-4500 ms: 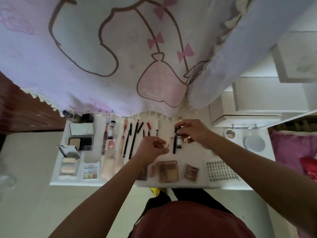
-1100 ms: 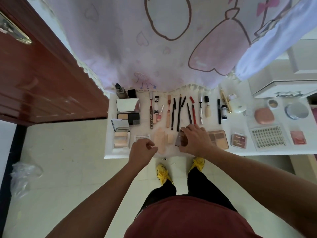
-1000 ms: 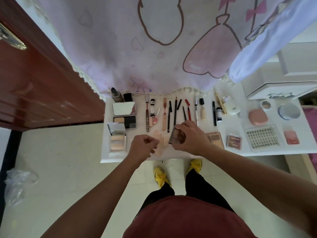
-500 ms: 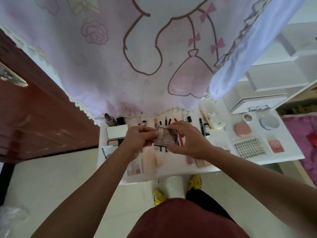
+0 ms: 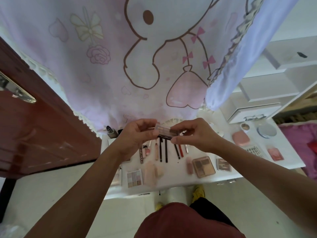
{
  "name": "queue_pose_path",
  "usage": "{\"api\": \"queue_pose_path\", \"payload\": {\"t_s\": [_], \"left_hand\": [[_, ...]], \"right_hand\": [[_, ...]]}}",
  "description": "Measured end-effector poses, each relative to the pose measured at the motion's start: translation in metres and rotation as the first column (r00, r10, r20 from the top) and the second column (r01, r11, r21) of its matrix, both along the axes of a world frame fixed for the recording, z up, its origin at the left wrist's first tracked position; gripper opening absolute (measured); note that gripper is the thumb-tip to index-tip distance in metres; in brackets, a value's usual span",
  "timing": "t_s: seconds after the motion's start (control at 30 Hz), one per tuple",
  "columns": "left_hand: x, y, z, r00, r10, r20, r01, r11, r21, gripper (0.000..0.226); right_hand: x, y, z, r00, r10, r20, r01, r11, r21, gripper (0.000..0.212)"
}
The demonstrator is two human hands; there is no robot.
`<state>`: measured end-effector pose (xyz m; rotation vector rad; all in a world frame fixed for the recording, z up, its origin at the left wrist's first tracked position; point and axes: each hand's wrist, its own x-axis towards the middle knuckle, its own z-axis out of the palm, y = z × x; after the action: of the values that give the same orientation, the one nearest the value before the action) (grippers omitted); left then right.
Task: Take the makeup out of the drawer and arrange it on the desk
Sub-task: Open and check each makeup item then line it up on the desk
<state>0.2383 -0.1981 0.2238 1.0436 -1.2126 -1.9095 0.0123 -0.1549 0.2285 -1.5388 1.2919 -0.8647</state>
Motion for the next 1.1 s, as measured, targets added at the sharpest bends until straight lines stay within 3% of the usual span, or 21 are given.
{"api": "queue_pose_path", "payload": {"t_s": [0.67,0.83,1.1], "left_hand": [[-0.007,0.008,0.004,0.998,-0.002,0.059,0.009,0.994,-0.112,0.055],[-0.005,0.009,-0.002,0.999,-0.003,0.047,0.006,0.998,-0.069,0.058],[-0.008,0.023,-0.035,0.998,0.023,0.06,-0.029,0.994,0.104,0.064]], "right_hand": [[-0.017,-0.001,0.013,0.995,0.038,0.094,-0.052,0.988,0.145,0.02],[-0.016,-0.002,-0.001,0.997,-0.012,0.073,0.001,0.99,0.144,0.014],[-0.017,-0.001,-0.031,0.993,-0.088,-0.078,0.092,0.995,0.049,0.022]]}}
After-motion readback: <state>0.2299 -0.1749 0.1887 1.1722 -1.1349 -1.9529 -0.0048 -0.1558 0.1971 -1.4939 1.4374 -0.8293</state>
